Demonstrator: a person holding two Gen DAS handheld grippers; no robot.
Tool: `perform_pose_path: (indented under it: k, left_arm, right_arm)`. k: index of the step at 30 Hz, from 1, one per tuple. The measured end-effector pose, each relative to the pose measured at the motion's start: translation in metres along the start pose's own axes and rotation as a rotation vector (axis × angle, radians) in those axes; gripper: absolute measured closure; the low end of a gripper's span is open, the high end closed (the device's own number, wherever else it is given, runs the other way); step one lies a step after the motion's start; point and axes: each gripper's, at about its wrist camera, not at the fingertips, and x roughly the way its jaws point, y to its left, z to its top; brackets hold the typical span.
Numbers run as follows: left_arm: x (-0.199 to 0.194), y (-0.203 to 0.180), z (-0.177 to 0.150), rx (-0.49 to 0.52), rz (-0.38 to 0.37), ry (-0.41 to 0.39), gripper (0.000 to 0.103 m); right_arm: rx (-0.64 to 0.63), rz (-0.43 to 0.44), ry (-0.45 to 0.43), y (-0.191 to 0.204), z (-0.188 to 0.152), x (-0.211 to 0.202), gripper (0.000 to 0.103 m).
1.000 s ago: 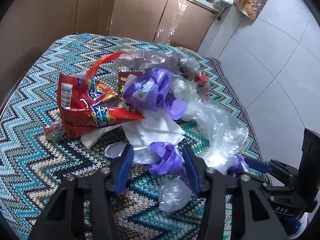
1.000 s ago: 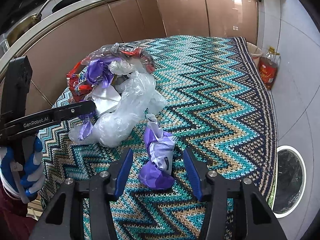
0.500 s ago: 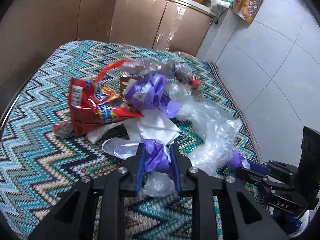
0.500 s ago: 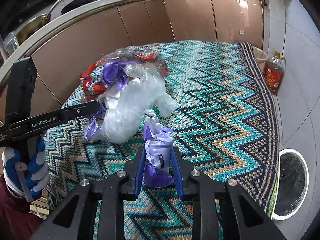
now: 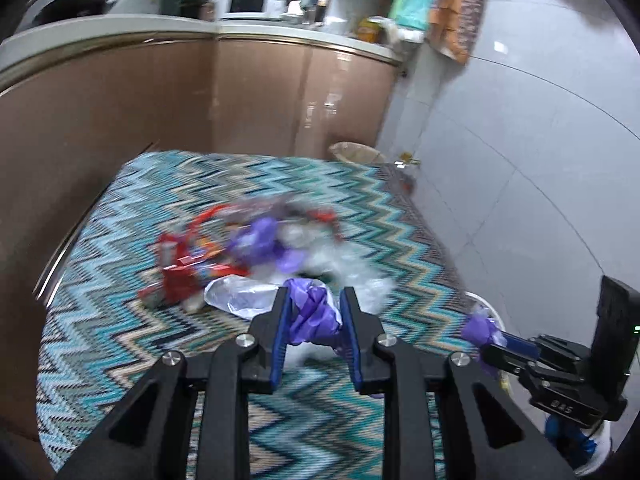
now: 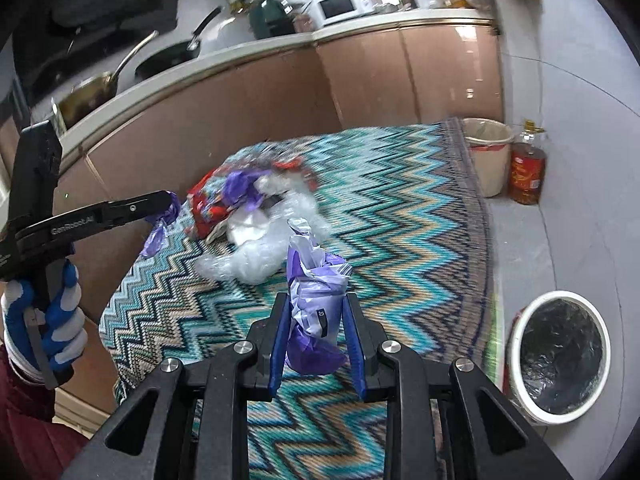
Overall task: Collect trash
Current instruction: 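Carry both purple gloves to the white bin and open both tools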
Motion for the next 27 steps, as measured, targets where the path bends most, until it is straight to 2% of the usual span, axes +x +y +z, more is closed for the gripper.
perform_pose_path:
  k: [4,9,16,22,23,24,25,26,27]
  left_arm:
    - [0.017,-0.058,0.01,0.088,-0.097,0.023,0.08]
    - [0.062,-0.149,0.024,0.222,-0.234,0.09,0.08]
    - [0.144,-0.267,0.026,0.378,-0.334,0.2,0.079]
    - [0.206,-0.34,0.019,0.42,-0.404,0.293,0.075]
    - [0.215,-0.349,0.018,0.428,-0.413,0.308,0.073]
    - [0.222,-0.356,0.017,0.435,-0.409,0.315,0.064]
    - [0.229,-0.363,0.016,0.438,-0.4,0.317,0.057]
    - [0.235,-0.368,0.015,0.436,-0.399,0.32,0.056]
    - [0.242,-0.37,0.013,0.43,-0.402,0.333,0.056]
  right_arm:
    - [0.069,-0.06,-0.043,-0.039,-0.009,-0.026,0.078]
    - [0.168,-0.214,-0.061,-0.11,-0.022,-0.054,0.078]
    - [0.25,-0.372,-0.045,-0.192,-0.027,-0.063,0.078]
    - [0.289,-0.455,0.005,-0.241,-0.034,-0.051,0.077]
    - [0.294,-0.466,0.019,-0.249,-0.036,-0.048,0.074]
    - [0.3,-0.476,0.031,-0.255,-0.039,-0.045,0.071]
    - [0.302,-0.487,0.042,-0.26,-0.042,-0.043,0.061]
    - [0.304,-0.502,0.059,-0.266,-0.045,-0.039,0.051]
    - [0.306,-0.517,0.072,-0.27,-0.049,-0.036,0.048]
